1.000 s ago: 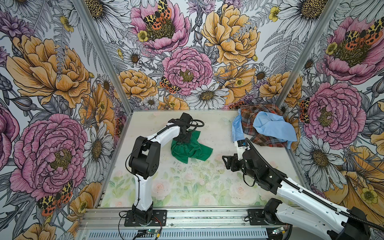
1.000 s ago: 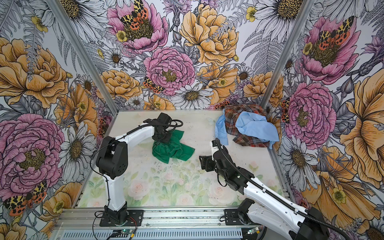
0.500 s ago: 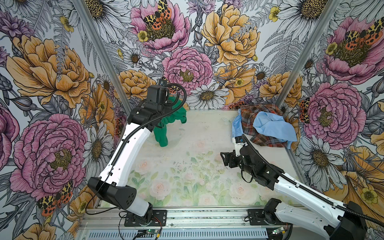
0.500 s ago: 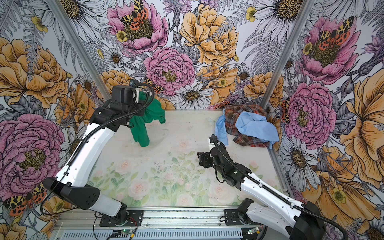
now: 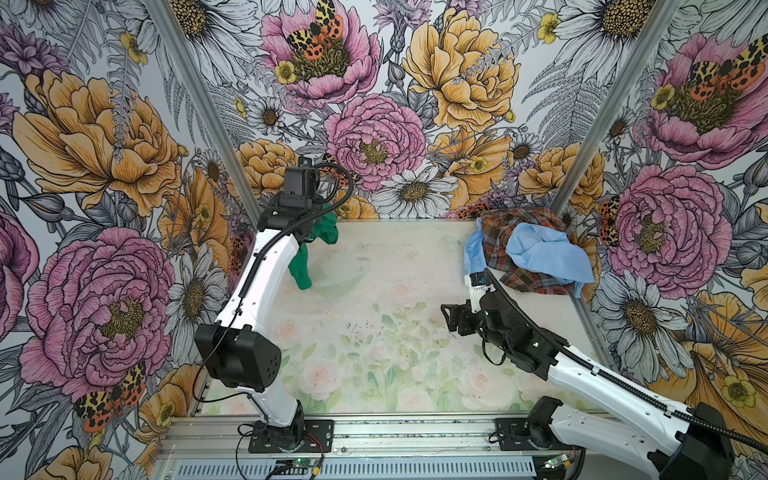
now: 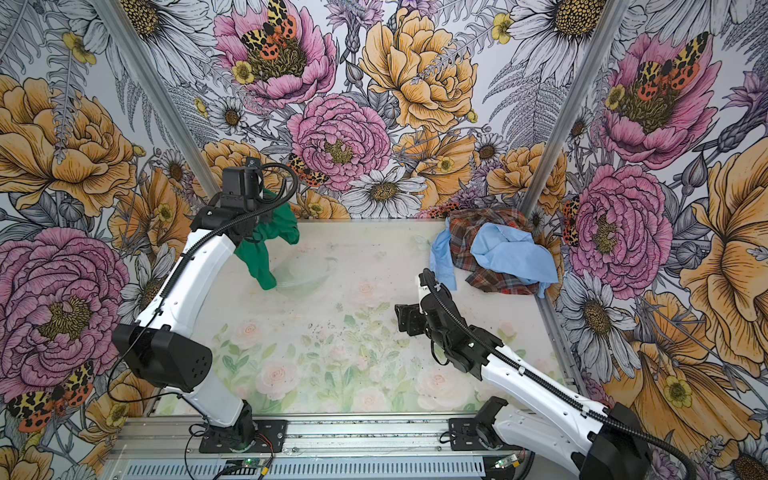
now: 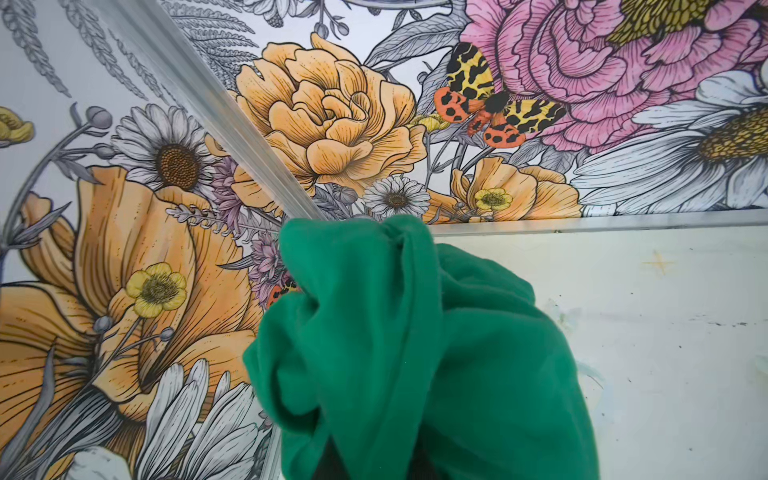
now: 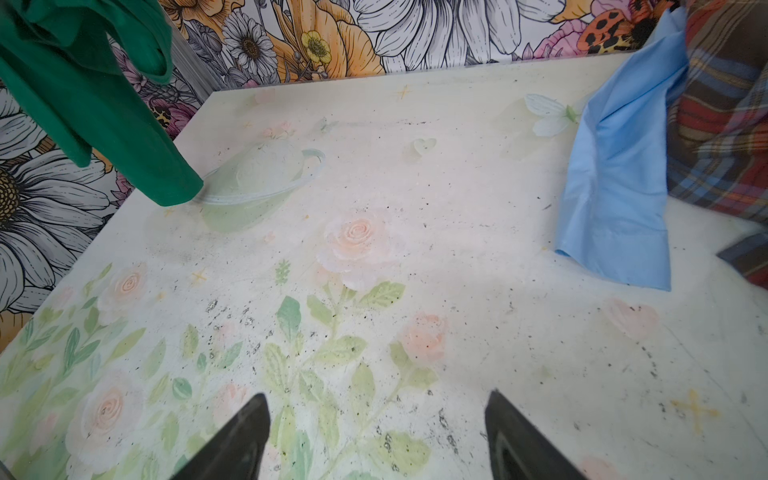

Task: Pick out a specific cloth from the pile
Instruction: 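Grasp the green cloth with the left gripper and lift it while the right gripper withdraws, then lower the green cloth onto the clear plastic lid with the left gripper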

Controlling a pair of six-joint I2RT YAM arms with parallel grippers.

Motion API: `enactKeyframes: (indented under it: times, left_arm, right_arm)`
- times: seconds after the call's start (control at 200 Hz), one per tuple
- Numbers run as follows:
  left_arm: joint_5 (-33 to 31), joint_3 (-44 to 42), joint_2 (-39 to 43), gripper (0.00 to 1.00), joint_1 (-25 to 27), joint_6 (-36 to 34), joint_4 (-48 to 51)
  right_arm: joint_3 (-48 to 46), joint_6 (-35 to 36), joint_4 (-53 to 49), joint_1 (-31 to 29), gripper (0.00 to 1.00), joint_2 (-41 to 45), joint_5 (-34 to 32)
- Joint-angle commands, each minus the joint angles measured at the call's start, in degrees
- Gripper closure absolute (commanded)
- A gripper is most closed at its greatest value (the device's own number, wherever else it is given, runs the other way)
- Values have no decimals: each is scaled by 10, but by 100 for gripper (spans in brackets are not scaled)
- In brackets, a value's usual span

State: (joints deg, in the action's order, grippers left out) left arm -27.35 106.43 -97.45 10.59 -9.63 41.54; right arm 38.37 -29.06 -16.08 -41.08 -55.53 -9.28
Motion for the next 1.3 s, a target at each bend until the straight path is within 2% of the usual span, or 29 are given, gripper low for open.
enactKeyframes:
  times: [0.0,0.14,0.215,0.27,0.38,0.47,0.615,0.761,0.956,1.071,1.296]
  left_arm:
    - [15,56,-41,100,9,-6,-79]
    - [-4,80,-101,100,17,-40,-126]
    - [3,52,-115,100,15,-58,-151]
    - [30,15,-113,100,10,-57,-162]
    - [98,-96,-75,100,8,-63,-186]
    - [171,-194,-9,100,7,-84,-199]
    - [205,-277,46,100,5,-104,-143]
    - [252,-270,42,100,3,-88,-20]
    - [208,-189,-52,100,-12,-29,140]
    - [181,-192,-95,100,-12,-3,152]
    - [181,-169,-161,100,-21,15,149]
  right_arm:
    - [18,4,0,-5,18,-1,-10]
    - [19,1,-1,-4,18,-8,-11]
    - [19,1,0,-5,18,-9,-14]
    - [19,4,-1,-4,18,-7,-17]
    - [16,7,0,-4,18,-1,-23]
    - [17,16,0,-4,18,-7,-22]
    - [23,33,0,-2,18,-25,-12]
    - [33,42,0,-2,18,-44,-8]
    - [37,38,0,-2,18,-49,-4]
    - [30,36,1,-2,18,-39,-6]
    - [22,25,0,-1,18,-25,-5]
